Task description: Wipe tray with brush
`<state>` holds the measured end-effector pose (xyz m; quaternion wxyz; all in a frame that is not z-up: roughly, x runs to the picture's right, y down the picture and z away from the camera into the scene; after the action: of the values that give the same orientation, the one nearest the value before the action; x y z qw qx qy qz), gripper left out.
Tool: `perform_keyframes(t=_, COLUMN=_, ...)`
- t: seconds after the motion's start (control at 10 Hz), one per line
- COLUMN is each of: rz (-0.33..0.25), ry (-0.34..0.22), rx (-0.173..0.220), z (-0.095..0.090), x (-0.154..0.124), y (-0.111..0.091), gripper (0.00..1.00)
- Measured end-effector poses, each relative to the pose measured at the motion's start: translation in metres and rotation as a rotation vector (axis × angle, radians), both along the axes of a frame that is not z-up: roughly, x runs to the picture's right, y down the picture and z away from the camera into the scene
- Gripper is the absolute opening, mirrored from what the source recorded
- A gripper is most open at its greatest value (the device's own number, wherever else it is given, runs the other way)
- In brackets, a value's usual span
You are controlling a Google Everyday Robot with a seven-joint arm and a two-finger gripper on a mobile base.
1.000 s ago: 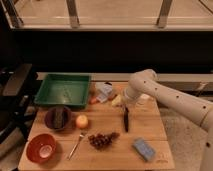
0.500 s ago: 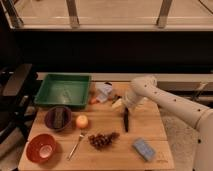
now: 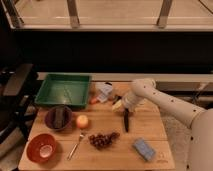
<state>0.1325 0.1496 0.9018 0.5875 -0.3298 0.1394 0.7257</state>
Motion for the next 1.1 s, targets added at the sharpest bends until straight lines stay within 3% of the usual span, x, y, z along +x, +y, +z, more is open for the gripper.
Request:
perform_keyframes(t=0.5, rz=0.001, ry=0.004, rx=-0.012, z=-0.0098, x=0.0059, y=-0.0026, gripper=0.19)
perform_keyframes(t=0.7, rz=0.003, ry=0.001, rx=-0.011, z=-0.0091, x=0.0036, y=-0.0037, gripper=0.03)
perform_keyframes(t=1.1, rz=0.029, ry=0.024, rx=0.000, z=-0.0040, x=0.0023, y=0.0014, gripper=0.00)
